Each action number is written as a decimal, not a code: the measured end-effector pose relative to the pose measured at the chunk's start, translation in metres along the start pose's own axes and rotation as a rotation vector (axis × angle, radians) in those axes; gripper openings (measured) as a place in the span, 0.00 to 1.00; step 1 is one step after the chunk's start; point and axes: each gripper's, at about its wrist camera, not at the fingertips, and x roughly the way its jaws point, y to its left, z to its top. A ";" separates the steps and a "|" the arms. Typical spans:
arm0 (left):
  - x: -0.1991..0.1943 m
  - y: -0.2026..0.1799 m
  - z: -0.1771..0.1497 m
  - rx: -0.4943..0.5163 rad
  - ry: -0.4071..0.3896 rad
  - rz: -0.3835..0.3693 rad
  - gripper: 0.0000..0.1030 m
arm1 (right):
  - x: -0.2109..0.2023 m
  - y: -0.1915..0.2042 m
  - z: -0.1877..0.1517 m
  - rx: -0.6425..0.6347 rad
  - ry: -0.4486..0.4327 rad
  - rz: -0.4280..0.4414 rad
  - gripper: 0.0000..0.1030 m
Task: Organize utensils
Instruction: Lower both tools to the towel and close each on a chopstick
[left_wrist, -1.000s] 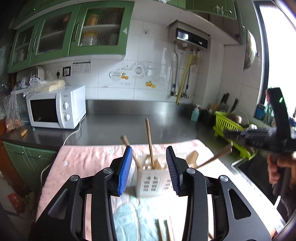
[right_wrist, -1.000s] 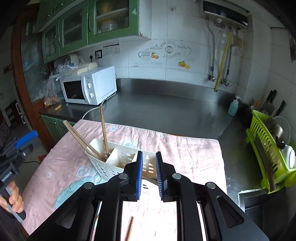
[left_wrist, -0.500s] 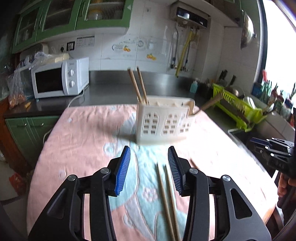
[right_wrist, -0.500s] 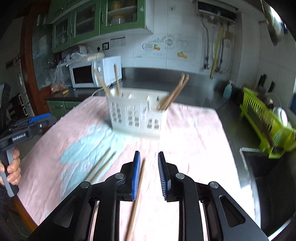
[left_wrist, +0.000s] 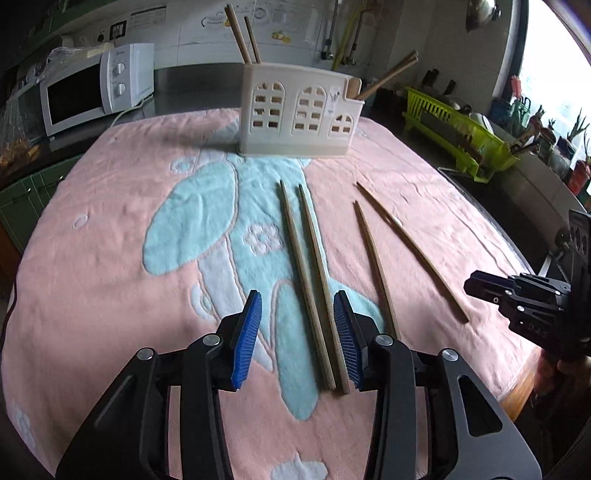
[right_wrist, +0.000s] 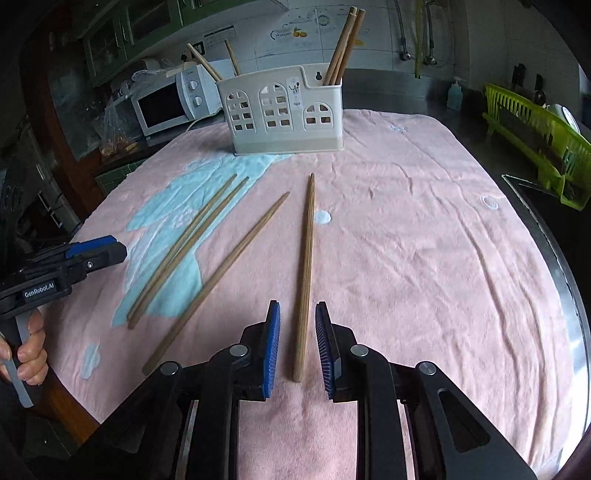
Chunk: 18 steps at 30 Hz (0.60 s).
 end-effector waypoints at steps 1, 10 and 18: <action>0.003 -0.001 -0.003 -0.005 0.013 0.001 0.36 | 0.001 0.000 -0.002 0.002 0.002 -0.007 0.19; 0.026 -0.006 -0.012 -0.035 0.069 0.032 0.25 | 0.006 0.000 -0.016 0.019 0.019 -0.011 0.19; 0.034 -0.016 -0.012 -0.020 0.061 0.083 0.22 | 0.010 0.000 -0.016 0.016 0.021 -0.018 0.19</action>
